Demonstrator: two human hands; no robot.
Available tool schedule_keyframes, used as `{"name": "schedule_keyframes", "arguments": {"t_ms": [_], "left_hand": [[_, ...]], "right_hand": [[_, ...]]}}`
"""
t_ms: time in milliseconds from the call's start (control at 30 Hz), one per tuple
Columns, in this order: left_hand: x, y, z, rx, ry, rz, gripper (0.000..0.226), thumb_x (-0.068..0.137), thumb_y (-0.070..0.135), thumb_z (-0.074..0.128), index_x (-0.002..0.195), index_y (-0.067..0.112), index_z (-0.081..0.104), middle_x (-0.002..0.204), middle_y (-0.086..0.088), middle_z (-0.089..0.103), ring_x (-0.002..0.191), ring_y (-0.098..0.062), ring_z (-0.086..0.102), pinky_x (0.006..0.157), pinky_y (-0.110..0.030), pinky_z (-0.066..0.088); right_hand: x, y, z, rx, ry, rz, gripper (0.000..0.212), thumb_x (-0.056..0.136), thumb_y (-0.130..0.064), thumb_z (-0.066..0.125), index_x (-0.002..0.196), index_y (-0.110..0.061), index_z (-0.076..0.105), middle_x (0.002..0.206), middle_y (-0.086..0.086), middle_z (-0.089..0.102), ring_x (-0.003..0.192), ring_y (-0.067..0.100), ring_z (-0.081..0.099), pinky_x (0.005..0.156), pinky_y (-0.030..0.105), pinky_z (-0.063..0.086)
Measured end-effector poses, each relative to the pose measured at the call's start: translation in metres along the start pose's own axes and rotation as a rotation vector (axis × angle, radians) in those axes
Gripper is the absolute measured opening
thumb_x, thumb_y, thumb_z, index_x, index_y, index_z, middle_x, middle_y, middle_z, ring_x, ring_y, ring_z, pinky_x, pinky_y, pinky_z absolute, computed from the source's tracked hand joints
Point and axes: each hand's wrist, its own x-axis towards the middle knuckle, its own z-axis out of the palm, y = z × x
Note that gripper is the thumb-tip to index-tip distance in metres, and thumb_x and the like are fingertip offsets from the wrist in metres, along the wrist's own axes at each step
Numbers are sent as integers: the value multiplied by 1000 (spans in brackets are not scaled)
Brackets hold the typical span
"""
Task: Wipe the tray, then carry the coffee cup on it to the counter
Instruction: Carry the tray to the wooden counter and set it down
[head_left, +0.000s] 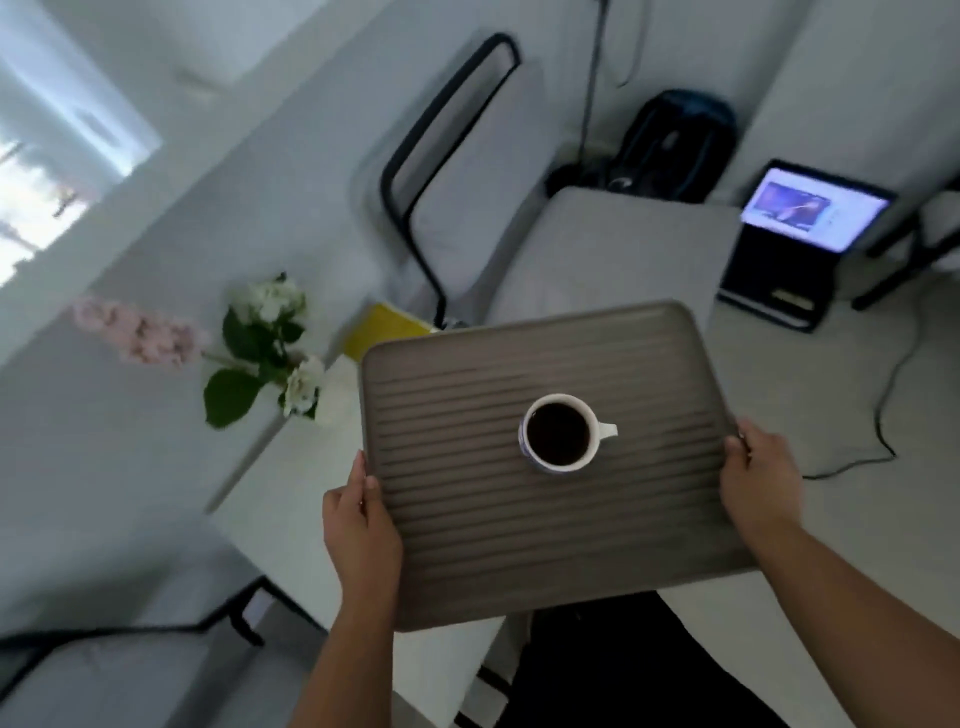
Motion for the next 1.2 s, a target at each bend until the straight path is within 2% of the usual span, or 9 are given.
{"name": "schedule_keyframes", "arguments": {"t_ms": [133,300,467,567,667,800,1000,1067,1200], "left_hand": [[-16,67,5,39,-138,183,41,102,31,33,141,31,43,105,-3,50,97,-15,48,92,-29,36],[-52,134,44,92,-322,398,39,99,30,38,136,33,49,110,-6,59,103,-25,56,94,-41,44],[-127,198,95,124,-564,576,38,99,28,43,136,24,52,126,-12,57,117,-31,52,100,-42,38],[-189,232,129,114,-728,668,37,99,28,43,135,23,53,128,-8,57,118,-28,52,100,-39,38],[-258,254,168,103,-879,747,37,99,26,45,134,23,53,128,-8,57,117,-28,53,99,-39,39],[-360,271,215,98,-1036,838,37,95,23,53,132,20,56,119,-11,66,109,-27,60,94,-41,46],[-533,285,257,59,-1274,990,37,97,21,51,133,19,54,109,-2,66,96,-19,58,84,-31,42],[-591,290,264,94,-1355,1038,38,97,22,50,135,21,52,111,2,62,104,-22,58,88,-33,43],[-699,300,280,152,-1556,1118,40,97,20,50,137,21,48,125,-3,61,115,-22,56,101,-39,43]], "right_hand": [[-29,38,-75,65,123,147,36,95,-13,47,131,-8,54,118,27,55,106,41,56,95,42,42],[-80,101,-168,128,264,329,36,96,-18,45,130,-17,55,116,19,59,105,36,57,92,39,42],[-162,178,-242,186,411,534,35,95,-20,46,128,-23,57,115,9,60,94,26,57,84,30,39],[-217,222,-280,203,503,648,34,95,-18,48,127,-22,58,114,10,60,86,20,50,80,28,36],[-270,265,-317,226,586,772,31,94,-17,50,123,-20,61,109,10,61,89,25,54,81,32,39],[-343,315,-365,241,703,868,28,92,-13,54,117,-19,65,95,6,59,84,25,54,78,32,39],[-452,378,-423,297,902,986,28,93,-11,53,114,-21,66,93,4,65,83,26,58,76,33,40],[-485,397,-442,290,966,1026,27,92,-10,52,114,-19,67,88,0,63,82,25,57,74,32,39],[-547,437,-474,286,1074,1122,29,91,-13,53,115,-22,67,91,3,68,84,26,60,76,35,44]]}}
